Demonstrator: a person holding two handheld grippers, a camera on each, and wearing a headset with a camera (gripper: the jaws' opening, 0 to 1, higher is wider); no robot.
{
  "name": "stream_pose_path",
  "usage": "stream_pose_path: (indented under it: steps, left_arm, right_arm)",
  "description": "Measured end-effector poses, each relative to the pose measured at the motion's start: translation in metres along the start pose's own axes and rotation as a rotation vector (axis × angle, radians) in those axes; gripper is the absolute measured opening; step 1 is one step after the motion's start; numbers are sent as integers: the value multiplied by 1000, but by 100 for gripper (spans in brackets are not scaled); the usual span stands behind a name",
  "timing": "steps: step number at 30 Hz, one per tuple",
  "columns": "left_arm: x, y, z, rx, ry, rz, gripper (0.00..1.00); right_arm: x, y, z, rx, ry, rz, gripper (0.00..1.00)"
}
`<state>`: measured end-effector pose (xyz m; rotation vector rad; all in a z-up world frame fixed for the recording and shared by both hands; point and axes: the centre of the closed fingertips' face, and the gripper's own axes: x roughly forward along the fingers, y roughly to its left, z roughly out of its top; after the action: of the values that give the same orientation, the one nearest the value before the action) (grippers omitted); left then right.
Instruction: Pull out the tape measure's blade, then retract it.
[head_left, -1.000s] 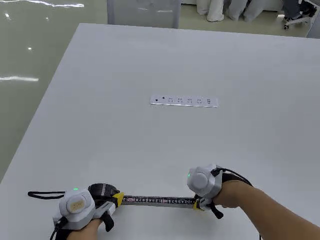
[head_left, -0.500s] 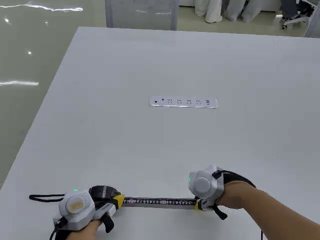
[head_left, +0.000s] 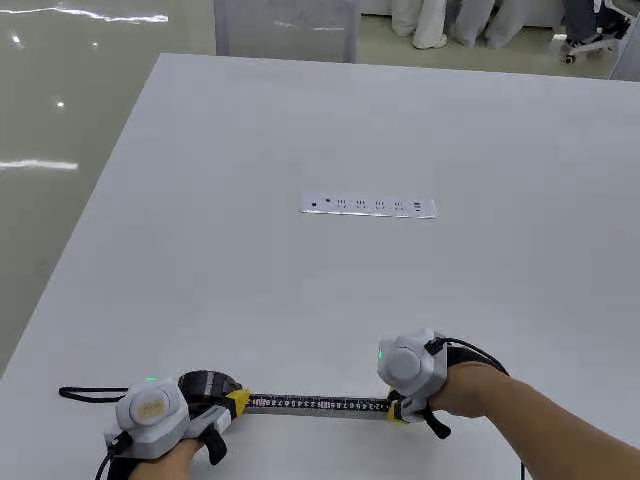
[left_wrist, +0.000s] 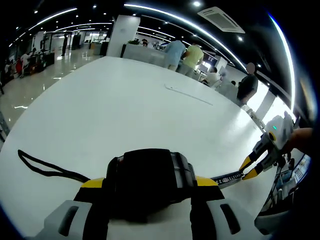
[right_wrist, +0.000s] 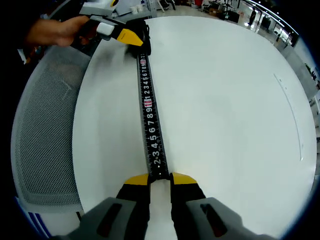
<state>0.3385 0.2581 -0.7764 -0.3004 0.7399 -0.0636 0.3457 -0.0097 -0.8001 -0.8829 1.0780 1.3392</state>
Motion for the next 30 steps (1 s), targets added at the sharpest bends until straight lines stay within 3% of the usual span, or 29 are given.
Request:
stream_pose_path:
  steps: [17,22,24,30]
  left_arm:
    - [0,0,0,1,6,-36,62]
    - [-1,0,-1,25,19,-61,62]
    - [-1,0,-1,25,20,-61,62]
    - [-1,0,-1,23,25,-57,62]
  right_arm:
    - [0,0,4,7,-18,22,14]
    - [2,2,14,12,-41,31,14]
    - [4,3,17,-19,-38,27,14]
    - [7,1,24,-10,-47,21,14]
